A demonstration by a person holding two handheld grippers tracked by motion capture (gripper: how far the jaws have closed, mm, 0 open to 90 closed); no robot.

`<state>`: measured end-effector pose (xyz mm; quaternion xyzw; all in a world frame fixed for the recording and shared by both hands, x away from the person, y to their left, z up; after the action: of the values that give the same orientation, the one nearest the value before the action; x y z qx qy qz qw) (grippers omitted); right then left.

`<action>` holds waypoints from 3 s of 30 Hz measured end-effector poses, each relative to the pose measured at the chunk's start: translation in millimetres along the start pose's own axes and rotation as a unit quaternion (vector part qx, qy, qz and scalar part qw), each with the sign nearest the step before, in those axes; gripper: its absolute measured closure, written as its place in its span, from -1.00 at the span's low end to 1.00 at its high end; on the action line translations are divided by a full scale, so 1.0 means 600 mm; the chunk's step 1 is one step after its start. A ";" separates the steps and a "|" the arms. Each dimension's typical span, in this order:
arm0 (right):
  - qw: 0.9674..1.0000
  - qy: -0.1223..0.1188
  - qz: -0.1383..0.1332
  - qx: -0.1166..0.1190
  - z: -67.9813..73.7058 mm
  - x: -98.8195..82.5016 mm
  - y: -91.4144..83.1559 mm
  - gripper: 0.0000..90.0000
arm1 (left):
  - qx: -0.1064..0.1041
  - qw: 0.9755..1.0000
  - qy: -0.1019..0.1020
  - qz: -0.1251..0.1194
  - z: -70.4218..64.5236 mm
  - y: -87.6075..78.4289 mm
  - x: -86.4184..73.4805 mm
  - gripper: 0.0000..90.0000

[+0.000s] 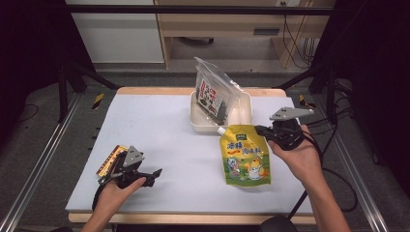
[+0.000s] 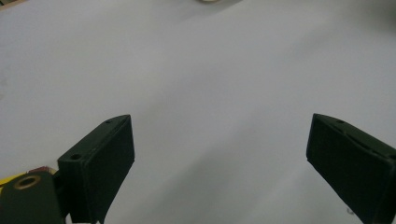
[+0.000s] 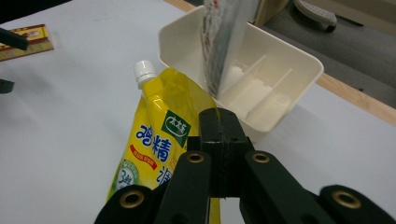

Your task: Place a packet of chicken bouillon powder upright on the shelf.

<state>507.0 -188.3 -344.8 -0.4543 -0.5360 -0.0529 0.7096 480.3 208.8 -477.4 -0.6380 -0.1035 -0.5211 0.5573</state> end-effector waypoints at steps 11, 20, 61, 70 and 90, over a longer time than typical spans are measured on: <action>0.996 -0.078 0.011 0.034 0.062 0.054 0.028 1.00 | -0.027 0.999 0.016 -0.023 -0.005 -0.026 0.035 -0.76; 0.988 -0.144 0.023 0.056 0.124 0.088 0.055 1.00 | -0.096 0.993 0.061 -0.030 -0.019 -0.059 0.098 -0.73; 0.968 -0.218 0.001 0.128 0.206 0.129 0.087 1.00 | -0.168 0.962 0.212 0.043 -0.047 -0.012 0.212 0.02; 0.970 -0.207 -0.003 0.126 0.192 0.120 0.082 1.00 | -0.187 0.960 0.204 0.049 -0.046 -0.018 0.220 0.53; 0.971 -0.195 0.058 0.122 0.156 0.059 0.087 0.61 | -0.157 0.940 0.297 0.057 -0.070 -0.042 0.261 0.55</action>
<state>484.3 -77.5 -345.8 -0.3962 -0.6396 0.1434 0.6430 507.4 113.3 -347.1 -0.5383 0.1865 -0.6639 0.4844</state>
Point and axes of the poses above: each handheld gripper's, and its own axes: y roughly forward along the jaws, x roughly out of its top, z roughly to its left, the point moved 5 cm from there along y, roughly forward along the jaws, and after that the axes turned 8 degrees about x, right-handed, at the moved point
